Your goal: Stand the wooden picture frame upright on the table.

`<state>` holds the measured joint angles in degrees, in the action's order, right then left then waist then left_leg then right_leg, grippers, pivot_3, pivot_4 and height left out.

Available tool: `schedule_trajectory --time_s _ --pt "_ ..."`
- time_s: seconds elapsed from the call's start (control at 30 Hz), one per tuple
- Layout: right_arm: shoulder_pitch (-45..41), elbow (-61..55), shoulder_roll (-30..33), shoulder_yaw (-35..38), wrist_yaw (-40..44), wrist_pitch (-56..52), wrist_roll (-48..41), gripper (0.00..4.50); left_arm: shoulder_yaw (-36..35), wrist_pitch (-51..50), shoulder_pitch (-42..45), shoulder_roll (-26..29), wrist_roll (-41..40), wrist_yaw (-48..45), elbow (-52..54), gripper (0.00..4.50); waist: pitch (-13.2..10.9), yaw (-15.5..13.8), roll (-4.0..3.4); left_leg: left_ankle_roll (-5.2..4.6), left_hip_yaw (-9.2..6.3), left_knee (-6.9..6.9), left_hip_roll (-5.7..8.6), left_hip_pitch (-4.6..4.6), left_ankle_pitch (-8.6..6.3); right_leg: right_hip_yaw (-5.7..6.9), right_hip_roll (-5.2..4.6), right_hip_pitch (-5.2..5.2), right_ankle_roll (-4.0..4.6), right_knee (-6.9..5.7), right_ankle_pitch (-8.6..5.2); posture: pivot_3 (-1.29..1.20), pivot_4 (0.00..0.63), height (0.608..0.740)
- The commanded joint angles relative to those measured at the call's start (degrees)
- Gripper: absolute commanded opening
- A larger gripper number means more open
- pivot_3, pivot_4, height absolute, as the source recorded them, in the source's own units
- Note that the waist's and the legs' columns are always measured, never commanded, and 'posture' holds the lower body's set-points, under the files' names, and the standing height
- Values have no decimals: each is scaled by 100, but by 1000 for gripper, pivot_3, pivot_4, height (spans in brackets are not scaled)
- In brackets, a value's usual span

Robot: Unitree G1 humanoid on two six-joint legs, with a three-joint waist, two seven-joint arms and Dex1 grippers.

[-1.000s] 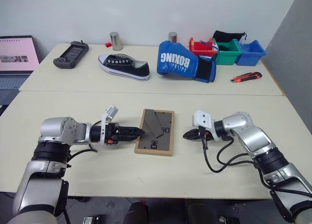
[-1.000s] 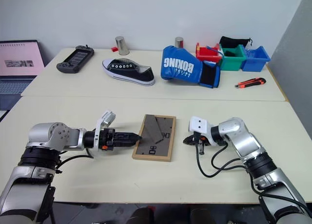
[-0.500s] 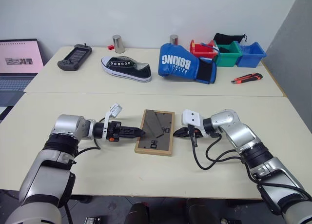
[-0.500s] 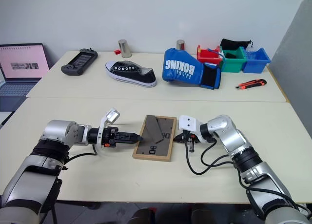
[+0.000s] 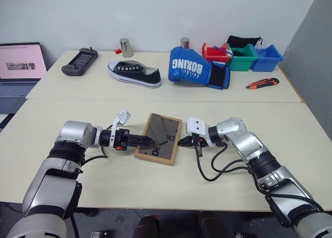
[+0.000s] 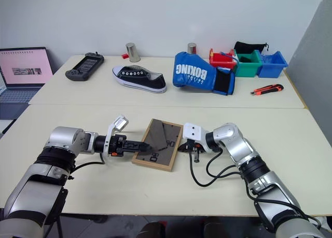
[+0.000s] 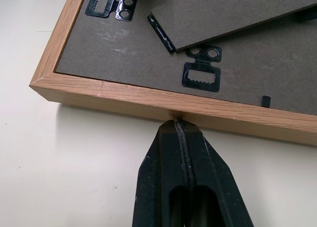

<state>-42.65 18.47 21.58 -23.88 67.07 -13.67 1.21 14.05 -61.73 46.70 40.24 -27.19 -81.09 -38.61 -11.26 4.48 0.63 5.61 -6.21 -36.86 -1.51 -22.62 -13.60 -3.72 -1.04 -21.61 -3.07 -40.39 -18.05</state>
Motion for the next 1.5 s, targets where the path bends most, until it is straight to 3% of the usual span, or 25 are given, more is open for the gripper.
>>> schedule_trajectory --time_s 0.03,0.37,0.6,0.97,1.07,1.2,1.5 --pt "-90 -154 -143 -27 -46 138 4 0 168 46 -194 -163 317 162 -138 4490 0 0 0 0 0 0 0 0 0 0 0 0 0 0 0 0 150 740" --pt "-279 265 -497 -109 -273 506 247 0 105 120 -274 -260 382 164 -37 4490 9 -9 -9 0 -4 1 1 9 0 3 0 17 0 10 0 0 150 740" --pt "-303 520 -397 -83 -333 767 332 0 96 77 -381 -140 331 67 144 4490 11 -15 -9 0 -6 2 0 11 0 5 0 19 0 12 0 0 150 740" --pt "-746 1405 -675 57 -844 1200 465 0 78 93 -519 -118 333 64 345 2236 11 31 -9 0 -5 24 -2 6 -1 4 0 15 0 41 0 0 150 740" --pt "-793 1470 -758 80 -902 1222 463 0 59 62 -515 -120 325 56 369 1871 11 28 -9 0 -5 24 -1 6 0 5 0 17 0 41 0 0 150 740" --pt "-831 1514 -823 102 -962 1249 465 0 34 26 -544 -119 324 51 409 1553 11 28 -9 0 -6 23 -1 8 0 5 0 18 0 40 0 0 150 740" --pt "-935 1523 -888 181 -1027 1221 421 0 -117 -14 -569 -189 341 222 428 1311 11 26 -9 0 -8 22 -1 8 0 6 0 19 0 39 0 0 150 740"
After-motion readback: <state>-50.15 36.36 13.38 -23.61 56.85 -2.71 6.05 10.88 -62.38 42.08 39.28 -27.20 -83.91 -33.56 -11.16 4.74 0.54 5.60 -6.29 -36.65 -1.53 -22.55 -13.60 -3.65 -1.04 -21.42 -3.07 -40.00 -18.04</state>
